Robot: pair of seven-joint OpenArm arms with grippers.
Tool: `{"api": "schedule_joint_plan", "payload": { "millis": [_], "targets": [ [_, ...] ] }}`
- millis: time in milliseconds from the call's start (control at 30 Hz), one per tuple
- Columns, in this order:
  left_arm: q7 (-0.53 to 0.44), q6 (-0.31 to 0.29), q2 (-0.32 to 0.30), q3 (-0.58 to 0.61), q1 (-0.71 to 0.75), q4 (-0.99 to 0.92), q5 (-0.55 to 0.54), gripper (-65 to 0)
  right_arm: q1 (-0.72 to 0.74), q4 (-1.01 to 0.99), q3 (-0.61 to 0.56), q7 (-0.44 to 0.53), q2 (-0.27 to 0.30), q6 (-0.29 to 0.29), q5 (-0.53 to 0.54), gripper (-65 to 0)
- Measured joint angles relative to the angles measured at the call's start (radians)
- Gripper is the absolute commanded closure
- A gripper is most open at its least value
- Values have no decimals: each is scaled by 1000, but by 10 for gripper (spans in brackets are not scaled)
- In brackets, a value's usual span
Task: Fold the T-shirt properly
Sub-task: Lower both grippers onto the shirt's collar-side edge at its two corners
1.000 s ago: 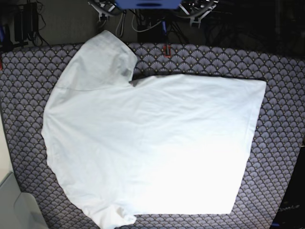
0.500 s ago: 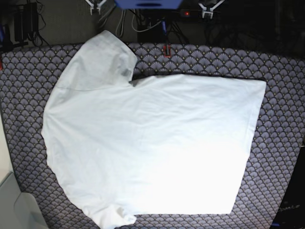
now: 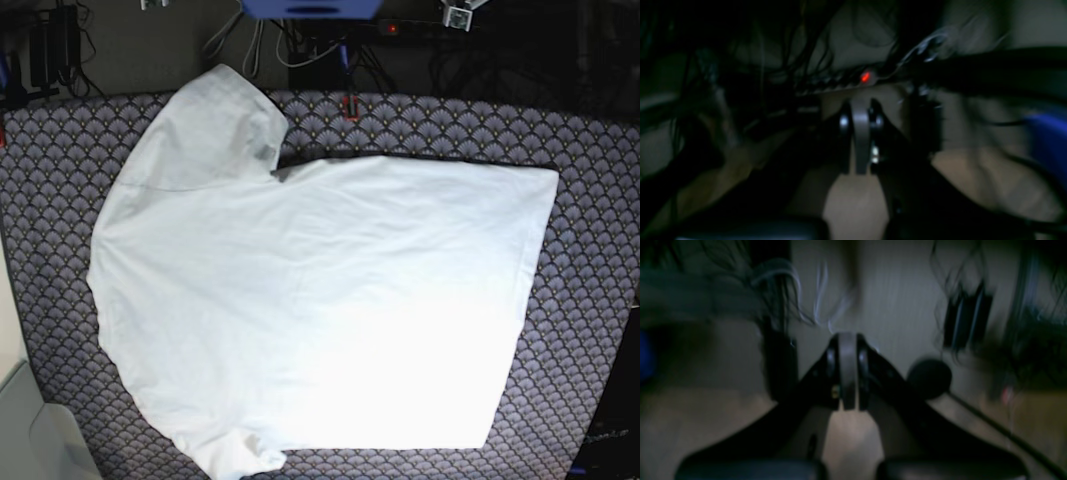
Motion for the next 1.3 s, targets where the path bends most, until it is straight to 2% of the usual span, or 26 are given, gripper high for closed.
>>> {"api": "schedule_joint_plan", "payload": {
  "millis": [100, 200, 267, 333, 467, 500, 567, 633, 700, 900, 967, 1000, 1133, 1300],
  "targets": [
    [-21, 4, -6, -2, 62, 184, 0, -4, -80, 238, 63, 4, 5, 2, 2, 0],
    [-10, 16, -9, -2, 109, 329, 2, -5, -116, 434, 94, -64, 8, -4, 1, -1],
    [-6, 7, -7, -2, 129, 414, 2, -14, -106, 528, 100, -114, 4, 6, 9, -39],
    [21, 4, -7, 0, 129, 492, 0, -72, -56, 563, 103, -145, 3, 3, 6, -105],
    [234, 14, -8, -4, 89, 590, 3, -250, 74, 552, 104, -253, 3, 4, 10, -260],
    [269, 14, -5, -2, 67, 598, 3, -283, 100, 552, 106, -278, 3, 24, 9, -289],
    [293, 1, 0, -1, 28, 598, -2, -321, 138, 547, 114, -321, 5, 137, 7, -328],
    [297, 9, -1, -2, 14, 598, 3, -325, 172, 547, 128, -352, -12, 218, 50, -346],
    [307, 14, -2, -3, 17, 598, 3, -325, 206, 546, 174, -405, -45, 252, 94, -346],
    [308, 10, -3, -15, 14, 598, 1, -325, 304, 521, 319, -555, -117, 437, 182, -346],
    [309, 1, 8, -57, 14, 598, 0, -325, 328, 489, 358, -602, -137, 480, 187, -345],
    [309, 15, 9, -78, 14, 598, 0, -325, 334, 475, 372, -614, -145, 496, 187, -345],
    [309, 14, 19, -153, 8, 598, 3, -325, 333, 440, 383, -625, -150, 546, 187, -345],
    [303, 7, 21, -227, -22, 598, 2, -325, 329, 385, 378, -621, -163, 551, 191, -345]
  ]
}}
